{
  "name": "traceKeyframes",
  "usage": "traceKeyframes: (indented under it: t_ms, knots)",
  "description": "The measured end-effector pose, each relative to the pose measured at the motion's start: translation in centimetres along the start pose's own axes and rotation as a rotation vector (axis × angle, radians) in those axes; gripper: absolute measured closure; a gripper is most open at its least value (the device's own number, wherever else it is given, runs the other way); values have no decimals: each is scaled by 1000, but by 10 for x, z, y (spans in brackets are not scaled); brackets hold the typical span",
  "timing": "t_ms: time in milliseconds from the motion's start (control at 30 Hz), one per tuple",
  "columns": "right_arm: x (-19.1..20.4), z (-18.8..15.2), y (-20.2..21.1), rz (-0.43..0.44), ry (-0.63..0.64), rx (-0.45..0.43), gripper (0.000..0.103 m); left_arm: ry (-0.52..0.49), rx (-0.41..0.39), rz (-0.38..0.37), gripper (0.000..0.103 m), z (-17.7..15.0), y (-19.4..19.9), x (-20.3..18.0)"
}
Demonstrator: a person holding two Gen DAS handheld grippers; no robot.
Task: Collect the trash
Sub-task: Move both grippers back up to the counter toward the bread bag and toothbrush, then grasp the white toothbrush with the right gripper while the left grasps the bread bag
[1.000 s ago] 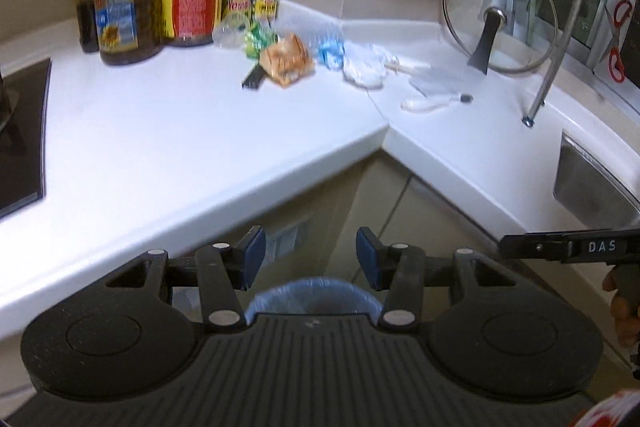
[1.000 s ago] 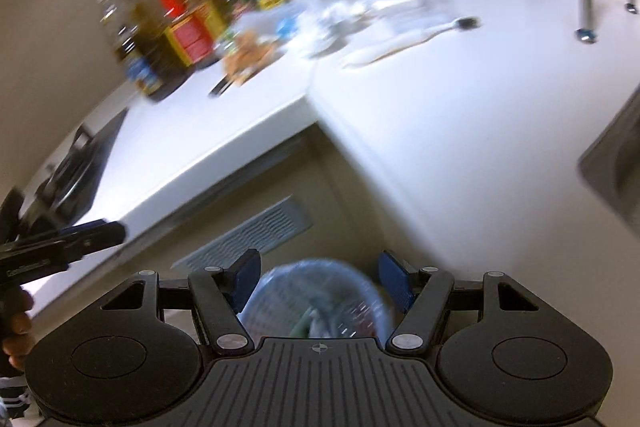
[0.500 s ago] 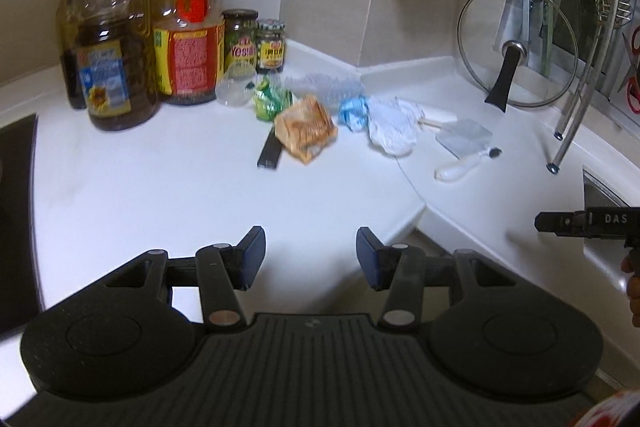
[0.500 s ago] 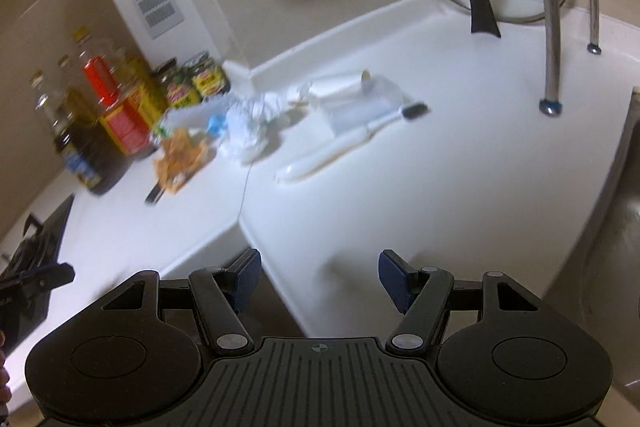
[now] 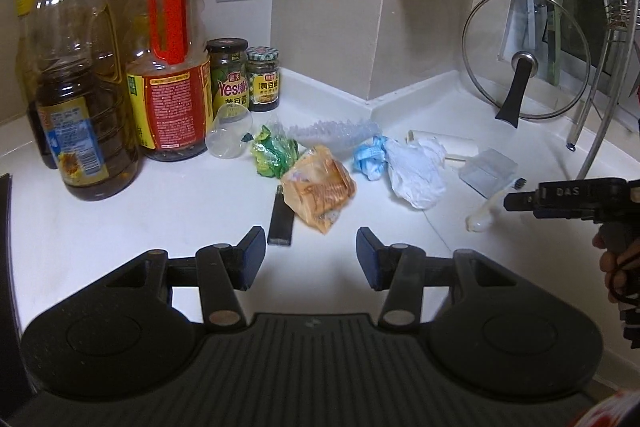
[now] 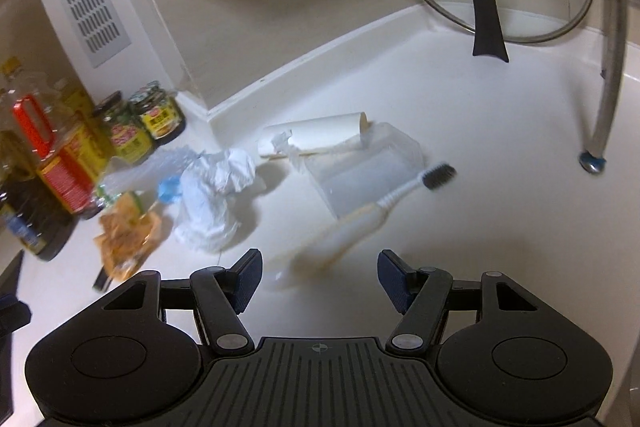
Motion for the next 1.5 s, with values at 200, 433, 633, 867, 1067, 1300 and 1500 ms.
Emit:
traceKeyframes:
  t_ms: [200,433,633,867,1067,1300,1500]
  knots:
    - [-5,8,-29,-88,-17,21,47,-1,14,-14,57,7,-22,8]
    - [-15,12,-45,-168,-23,50,51,-24,23,-43,55,15,-41,9]
    - [-18,9,-47,-206,46,75,58,-54,32,-81,50,16,-56,-3]
    - [-38,-2,-27,-211,45,78,63,-135,33,-89,45,16,-80,-18]
    - [-56,-12,-8,-233,27,61,63,-217,18,-80,45,21,-104,-28]
    - [-63,-18,2,-247,33,46,63,-282,20,-71,60,20,-123,-35]
    - [-63,-18,2,-248,38,37,63,-288,14,-81,78,22,-123,-34]
Point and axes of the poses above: each gripper's, at about its wrist camera, not at the fingertips, and y roughly against the way its jaws point, x to its left, z to its top, the point moved 10 cm from there along -y, roughly the way its jaws point, and after that the axes turned 5 degrees about y, right-handed, at the moved point
